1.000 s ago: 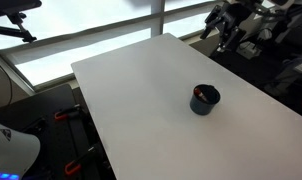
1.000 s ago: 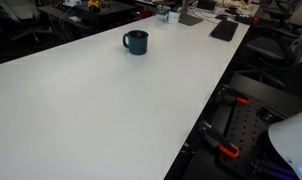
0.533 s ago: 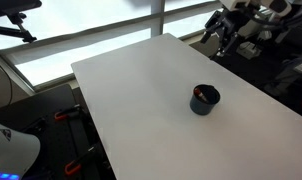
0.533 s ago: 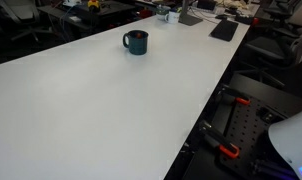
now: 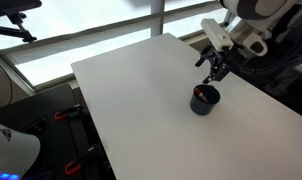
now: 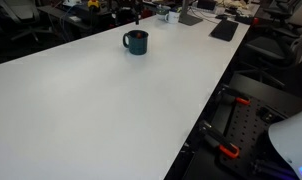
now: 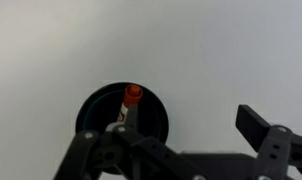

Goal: Remove the marker from the cup and put it on the table

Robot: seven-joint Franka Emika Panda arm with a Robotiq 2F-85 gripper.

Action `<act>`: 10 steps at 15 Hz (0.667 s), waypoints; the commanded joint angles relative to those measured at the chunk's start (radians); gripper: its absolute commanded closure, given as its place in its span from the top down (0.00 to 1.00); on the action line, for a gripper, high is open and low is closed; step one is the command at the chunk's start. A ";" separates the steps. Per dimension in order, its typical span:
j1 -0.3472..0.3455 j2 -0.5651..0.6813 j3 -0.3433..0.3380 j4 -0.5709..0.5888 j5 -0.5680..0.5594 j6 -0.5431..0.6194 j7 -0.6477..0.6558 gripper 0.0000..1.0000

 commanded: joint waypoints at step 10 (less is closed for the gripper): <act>-0.040 -0.011 0.009 -0.029 0.010 0.028 0.002 0.78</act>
